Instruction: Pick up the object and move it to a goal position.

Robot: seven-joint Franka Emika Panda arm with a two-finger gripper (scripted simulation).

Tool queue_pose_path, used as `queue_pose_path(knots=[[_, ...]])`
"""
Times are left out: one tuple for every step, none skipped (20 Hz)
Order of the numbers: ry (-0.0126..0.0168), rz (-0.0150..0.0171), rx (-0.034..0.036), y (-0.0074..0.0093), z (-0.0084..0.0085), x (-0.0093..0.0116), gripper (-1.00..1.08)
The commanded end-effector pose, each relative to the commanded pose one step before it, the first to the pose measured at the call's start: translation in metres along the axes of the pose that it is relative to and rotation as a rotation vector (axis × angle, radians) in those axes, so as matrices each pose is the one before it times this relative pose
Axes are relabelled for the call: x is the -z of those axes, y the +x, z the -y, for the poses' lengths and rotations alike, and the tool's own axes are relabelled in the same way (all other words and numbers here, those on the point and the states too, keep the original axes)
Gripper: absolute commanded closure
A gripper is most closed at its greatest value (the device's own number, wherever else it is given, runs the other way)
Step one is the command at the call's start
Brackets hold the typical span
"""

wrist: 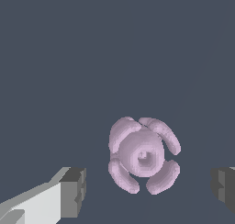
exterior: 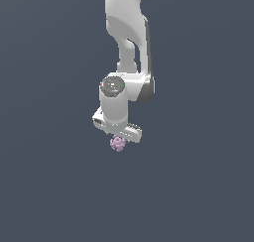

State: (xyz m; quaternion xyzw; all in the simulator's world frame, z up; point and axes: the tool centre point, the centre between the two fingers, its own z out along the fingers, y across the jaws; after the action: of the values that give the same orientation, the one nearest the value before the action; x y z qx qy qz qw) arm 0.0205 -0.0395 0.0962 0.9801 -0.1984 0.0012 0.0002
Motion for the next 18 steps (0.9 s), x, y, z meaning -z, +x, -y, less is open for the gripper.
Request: queue_pose_path(knots=[[-0.00004,0.00178,-0.02356,0.00081,-0.00314,-0.00477,-0.92],[-0.00012,0.00042,-0.00353,0.0001,-0.00056,-0.00079,-0.92],[-0.00004,0.00014,-0.00119,0.00004,-0.00019,-0.00026,-0.92],[-0.00042,0.00021,0.00671,-0.00038,0.00052,0.00101,-0.92],[0.0,0.0,0.0,-0.00002,0.00003,-0.0004,-0.92],[0.0,0.0,0.0,-0.00005,0.00007,-0.0012,-0.92],[0.00003,-0.00001,-0.00049,0.00002,-0.00017,-0.00198,-0.92],[0.00003,-0.00001,-0.00049,-0.00003,-0.00012,-0.00276,-0.92],[0.00002,-0.00001,-0.00049,-0.00007,-0.00008,-0.00354,-0.92],[0.00002,-0.00001,-0.00049,-0.00013,-0.00004,-0.00431,-0.92],[0.00003,-0.00002,-0.00069,-0.00014,-0.00012,-0.00506,-0.92],[0.00003,-0.00003,-0.00084,-0.00016,-0.00018,-0.00577,-0.92],[0.00003,-0.00003,-0.00084,-0.00018,-0.00016,-0.00603,-0.92],[0.00003,-0.00003,-0.00084,-0.00011,-0.0002,-0.00527,-0.92],[0.00002,-0.00001,-0.00049,-0.00009,-0.00001,-0.00447,-0.92],[0.00003,-0.00001,-0.00049,0.00002,-0.00004,-0.00365,-0.92],[0.00005,-0.00001,-0.00049,0.00015,-0.00006,-0.00284,-0.92],[0.0,0.0,0.0,0.00018,0.00022,-0.00204,-0.92]])
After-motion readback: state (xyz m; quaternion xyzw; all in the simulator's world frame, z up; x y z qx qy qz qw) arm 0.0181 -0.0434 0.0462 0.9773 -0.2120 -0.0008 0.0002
